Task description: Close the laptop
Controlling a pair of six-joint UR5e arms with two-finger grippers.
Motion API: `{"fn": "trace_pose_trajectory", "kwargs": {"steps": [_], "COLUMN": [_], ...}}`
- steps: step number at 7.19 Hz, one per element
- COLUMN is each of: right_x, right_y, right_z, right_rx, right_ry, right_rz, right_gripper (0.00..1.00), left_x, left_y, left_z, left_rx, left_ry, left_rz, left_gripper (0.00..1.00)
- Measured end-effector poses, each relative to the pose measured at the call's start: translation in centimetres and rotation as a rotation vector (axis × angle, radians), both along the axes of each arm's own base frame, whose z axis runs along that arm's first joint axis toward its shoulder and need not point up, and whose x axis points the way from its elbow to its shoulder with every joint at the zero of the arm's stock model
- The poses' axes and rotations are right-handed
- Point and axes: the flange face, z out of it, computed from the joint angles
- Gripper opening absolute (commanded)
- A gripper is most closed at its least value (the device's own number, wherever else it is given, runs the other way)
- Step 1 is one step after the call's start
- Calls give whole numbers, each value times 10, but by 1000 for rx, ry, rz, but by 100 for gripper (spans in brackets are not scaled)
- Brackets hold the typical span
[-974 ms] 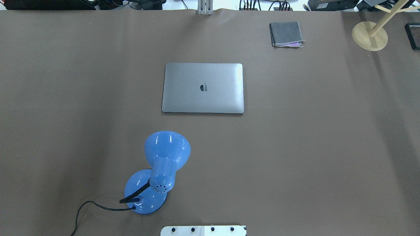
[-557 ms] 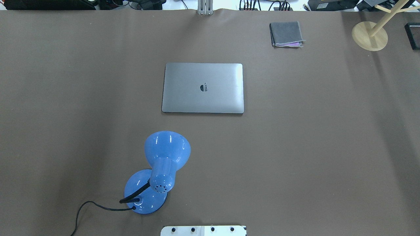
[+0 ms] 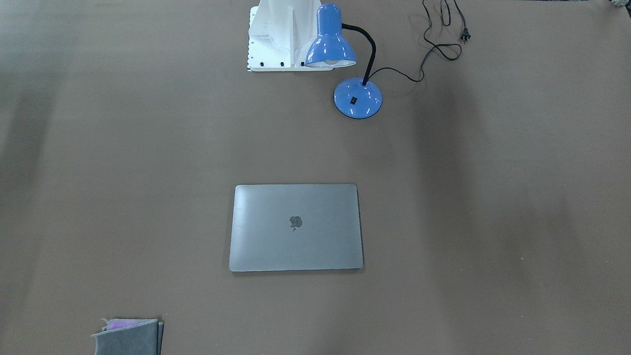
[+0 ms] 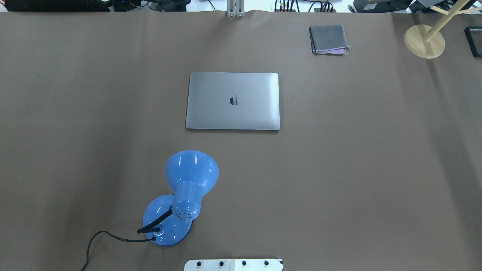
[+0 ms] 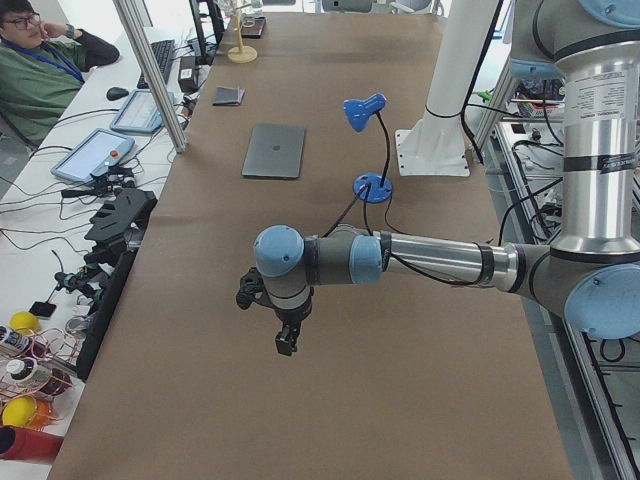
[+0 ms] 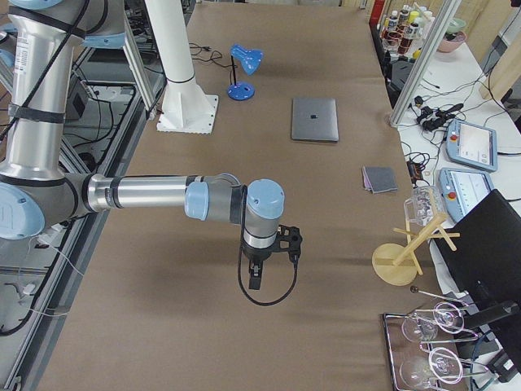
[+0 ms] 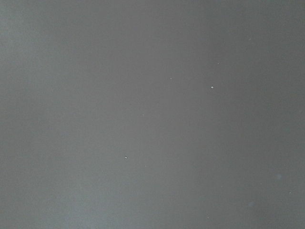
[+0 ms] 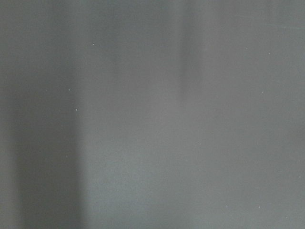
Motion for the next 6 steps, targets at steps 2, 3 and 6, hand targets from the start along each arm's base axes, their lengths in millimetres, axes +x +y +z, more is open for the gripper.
{"fn": "trace_pose_trajectory", "kwargs": {"steps": [2,3,6], "right_x": [0,0,0], "right_y": [0,0,3], "right_z": [0,1,3], "right_rx": [0,0,-6], "right_ry": [0,0,0], "right_rz": [-1,-1,-2], "right_gripper": [100,100,100], "left_x": [0,0,0], "left_y": [0,0,0], "left_z": [-4,-5,-7], "left_rx": [7,10,12], "left_ry": [-1,-1,0], "left_rz": [0,0,0], "left_gripper": [99,99,99]}}
